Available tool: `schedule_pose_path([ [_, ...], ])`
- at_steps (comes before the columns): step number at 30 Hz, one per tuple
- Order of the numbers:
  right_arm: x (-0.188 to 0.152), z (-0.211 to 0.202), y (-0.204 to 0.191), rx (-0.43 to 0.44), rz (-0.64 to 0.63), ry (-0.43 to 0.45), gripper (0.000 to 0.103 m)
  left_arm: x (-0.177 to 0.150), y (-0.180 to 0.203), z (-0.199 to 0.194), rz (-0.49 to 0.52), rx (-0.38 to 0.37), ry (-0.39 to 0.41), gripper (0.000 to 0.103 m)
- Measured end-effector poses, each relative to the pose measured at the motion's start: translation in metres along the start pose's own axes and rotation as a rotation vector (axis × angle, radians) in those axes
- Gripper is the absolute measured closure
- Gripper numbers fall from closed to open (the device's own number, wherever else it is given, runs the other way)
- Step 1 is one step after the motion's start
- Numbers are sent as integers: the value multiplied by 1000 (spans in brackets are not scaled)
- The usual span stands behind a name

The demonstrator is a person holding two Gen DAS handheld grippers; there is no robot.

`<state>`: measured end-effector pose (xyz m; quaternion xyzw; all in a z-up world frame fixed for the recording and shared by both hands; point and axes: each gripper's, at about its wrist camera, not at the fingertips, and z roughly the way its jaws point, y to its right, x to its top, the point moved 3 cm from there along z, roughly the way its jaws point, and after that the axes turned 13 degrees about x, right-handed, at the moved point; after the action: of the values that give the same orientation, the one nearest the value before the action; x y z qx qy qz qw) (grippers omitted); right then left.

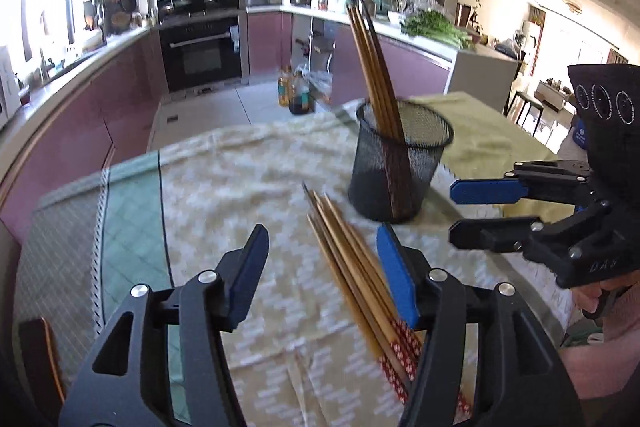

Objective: Organize utensils
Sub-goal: 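Open the left tool to drop its chopstick while the right tool releases too, then move the left tool back to the chopstick pile while the right tool follows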

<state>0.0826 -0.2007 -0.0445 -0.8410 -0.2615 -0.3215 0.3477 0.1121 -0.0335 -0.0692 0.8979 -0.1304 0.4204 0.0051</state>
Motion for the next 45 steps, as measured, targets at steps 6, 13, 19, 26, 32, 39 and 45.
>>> schedule_pose_path([
  [6,-22,30,-2,-13,34,-73,60,-29,10,26,21,-5,-116,47],
  [13,-33,32,3,-22,73,-87,60,-42,18,37,29,-24,-157,47],
  [19,-37,29,7,-25,86,-91,60,-44,20,42,25,-18,-177,47],
  [26,-34,35,7,-37,84,-97,60,-44,13,43,-10,-40,-191,50],
  [32,-37,42,5,-56,74,-121,60,-43,8,46,-24,-42,-194,55],
  [39,-36,45,3,-97,42,-142,67,-41,8,49,-23,-42,-196,56],
  [45,-35,45,6,-125,36,-162,80,-40,8,50,-10,-22,-202,62],
])
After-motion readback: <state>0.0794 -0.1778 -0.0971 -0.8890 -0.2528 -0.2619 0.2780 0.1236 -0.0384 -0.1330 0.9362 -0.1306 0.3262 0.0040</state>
